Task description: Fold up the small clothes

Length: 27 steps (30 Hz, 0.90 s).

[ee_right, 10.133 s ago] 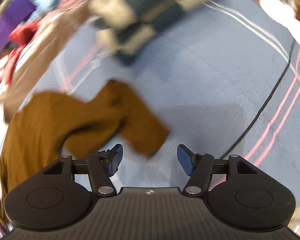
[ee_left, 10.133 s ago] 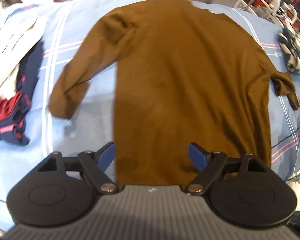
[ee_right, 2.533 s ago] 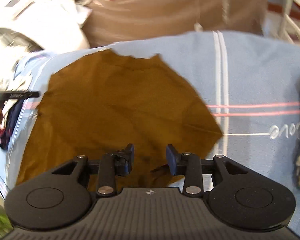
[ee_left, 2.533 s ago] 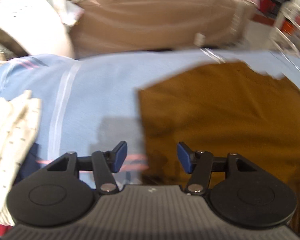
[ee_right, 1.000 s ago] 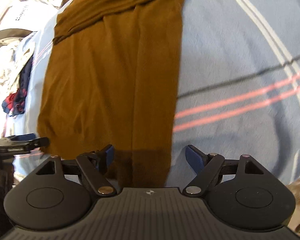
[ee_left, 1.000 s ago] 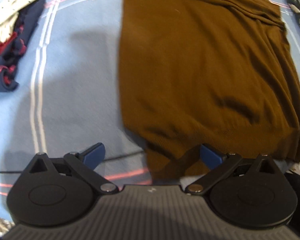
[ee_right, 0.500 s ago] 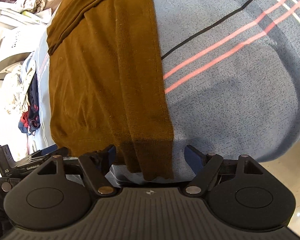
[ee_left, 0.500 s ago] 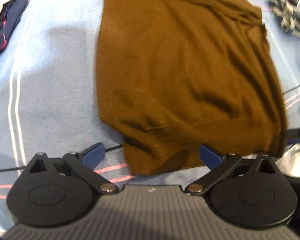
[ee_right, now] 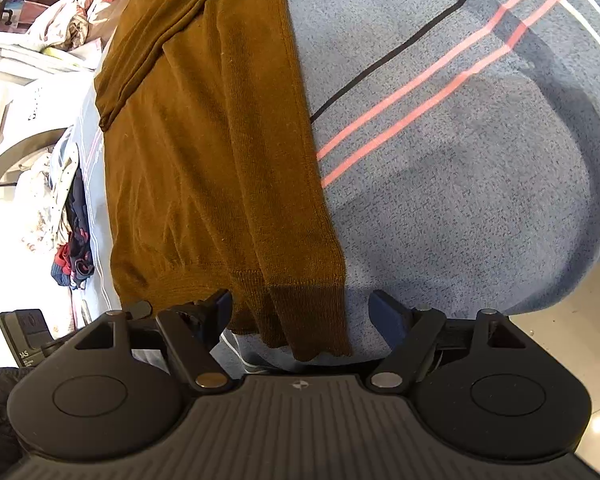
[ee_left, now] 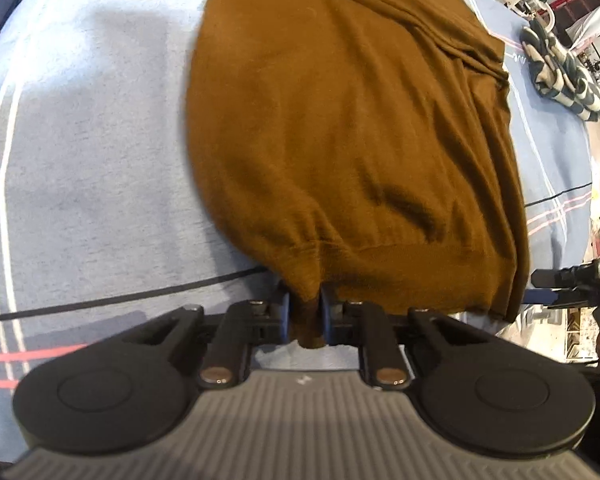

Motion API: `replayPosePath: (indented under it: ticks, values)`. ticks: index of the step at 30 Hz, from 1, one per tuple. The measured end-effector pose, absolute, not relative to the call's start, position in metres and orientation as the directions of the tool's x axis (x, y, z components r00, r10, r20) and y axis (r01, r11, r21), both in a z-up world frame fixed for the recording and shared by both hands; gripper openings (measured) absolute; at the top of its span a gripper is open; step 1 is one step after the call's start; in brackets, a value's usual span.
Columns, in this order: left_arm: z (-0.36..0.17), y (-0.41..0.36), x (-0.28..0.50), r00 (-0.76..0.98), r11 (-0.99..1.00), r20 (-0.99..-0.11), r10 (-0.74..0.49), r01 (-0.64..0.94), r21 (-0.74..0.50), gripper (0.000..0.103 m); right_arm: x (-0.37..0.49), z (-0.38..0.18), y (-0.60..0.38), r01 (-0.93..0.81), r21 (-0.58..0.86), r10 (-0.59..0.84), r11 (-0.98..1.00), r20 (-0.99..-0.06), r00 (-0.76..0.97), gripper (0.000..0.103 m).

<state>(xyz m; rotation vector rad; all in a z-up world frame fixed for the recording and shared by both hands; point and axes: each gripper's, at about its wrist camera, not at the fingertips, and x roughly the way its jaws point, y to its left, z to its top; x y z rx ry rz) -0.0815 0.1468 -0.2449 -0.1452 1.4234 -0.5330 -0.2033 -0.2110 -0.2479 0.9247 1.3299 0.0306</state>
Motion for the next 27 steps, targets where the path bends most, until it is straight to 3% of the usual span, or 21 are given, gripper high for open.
replayPosePath:
  ticks: [8, 9, 11, 12, 20, 27]
  values:
    - [-0.247, 0.143, -0.074, 0.03, 0.873, -0.899, -0.437, 0.254, -0.416, 0.007, -0.209, -0.248, -0.213, 0.464, 0.603, 0.545, 0.649, -0.794, 0.269, 0.103]
    - [-0.249, 0.144, -0.072, 0.027, 0.875, -0.898, -0.439, 0.238, -0.421, 0.007, -0.208, -0.249, -0.212, 0.463, 0.598, 0.542, 0.654, -0.798, 0.265, 0.097]
    - [-0.25, 0.15, -0.072, 0.031, 0.878, -0.897, -0.441, 0.22, -0.424, 0.007, -0.21, -0.252, -0.214, 0.48, 0.577, 0.526, 0.661, -0.813, 0.252, 0.03]
    - [-0.249, 0.153, -0.071, 0.035, 0.88, -0.897, -0.441, 0.212, -0.424, 0.007, -0.212, -0.254, -0.217, 0.492, 0.581, 0.528, 0.648, -0.809, 0.259, 0.023]
    - [-0.221, 0.162, -0.039, 0.119, 0.886, -0.888, -0.443, 0.205, -0.415, 0.007, -0.2, -0.222, -0.225, 0.432, 0.643, 0.544, 0.632, -0.766, 0.343, 0.017]
    - [-0.206, 0.132, 0.065, 0.215, 0.92, -0.896, -0.389, 0.146, -0.364, 0.007, -0.118, -0.194, -0.274, 0.405, 0.732, 0.545, 0.548, -0.68, 0.492, 0.017]
